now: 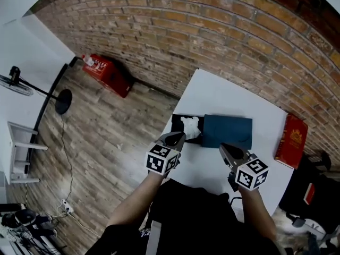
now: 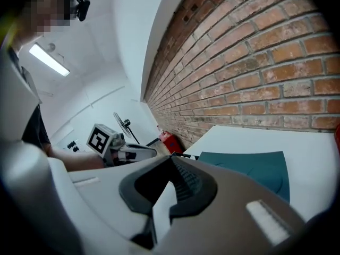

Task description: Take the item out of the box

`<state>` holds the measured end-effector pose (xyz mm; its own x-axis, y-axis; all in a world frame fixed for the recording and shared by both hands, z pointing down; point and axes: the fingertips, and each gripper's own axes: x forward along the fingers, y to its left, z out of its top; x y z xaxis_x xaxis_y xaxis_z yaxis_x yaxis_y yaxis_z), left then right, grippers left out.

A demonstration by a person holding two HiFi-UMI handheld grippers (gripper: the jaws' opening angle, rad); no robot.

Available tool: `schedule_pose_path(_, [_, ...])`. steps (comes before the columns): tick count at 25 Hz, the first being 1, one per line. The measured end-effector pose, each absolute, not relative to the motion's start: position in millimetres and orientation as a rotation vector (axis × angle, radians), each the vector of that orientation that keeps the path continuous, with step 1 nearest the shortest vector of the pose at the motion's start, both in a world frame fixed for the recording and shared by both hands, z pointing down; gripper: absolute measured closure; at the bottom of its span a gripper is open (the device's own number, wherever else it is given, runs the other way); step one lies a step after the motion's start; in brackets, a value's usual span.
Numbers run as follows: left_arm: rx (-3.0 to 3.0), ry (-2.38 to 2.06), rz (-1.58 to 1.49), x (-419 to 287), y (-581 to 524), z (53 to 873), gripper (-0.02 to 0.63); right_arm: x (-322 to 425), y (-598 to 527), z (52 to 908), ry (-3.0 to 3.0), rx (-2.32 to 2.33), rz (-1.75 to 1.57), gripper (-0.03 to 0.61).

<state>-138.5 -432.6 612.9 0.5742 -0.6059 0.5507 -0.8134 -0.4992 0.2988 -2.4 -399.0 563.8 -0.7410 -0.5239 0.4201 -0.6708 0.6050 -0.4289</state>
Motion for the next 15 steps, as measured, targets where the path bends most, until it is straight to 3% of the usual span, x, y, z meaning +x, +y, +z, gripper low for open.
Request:
schedule_pose_path(6, [2.225, -1.029, 0.637, -129.9, -449.0, 660.2, 0.602, 0.1, -393.2, 583.2, -2.498, 1.023, 0.909, 0.578])
schedule_pose_path(7, [2.222, -1.011, 0.654, -128.3, -449.9, 665.6, 0.559, 0.1, -393.8, 584.3, -2.491, 1.032, 0.913, 0.578])
schedule_pose_path(11, [2.187, -0.943, 0.727, -125.5, -448.7, 690.7, 0.518, -3.5, -398.0, 582.9, -2.486, 1.051, 0.909, 0.578])
schedule_pose_path(15, [2.161, -0.946, 0.844, -134.3, -455.9, 720.0, 0.517, -7.3, -399.3, 579.8, -2.492, 1.056, 0.903, 0.578])
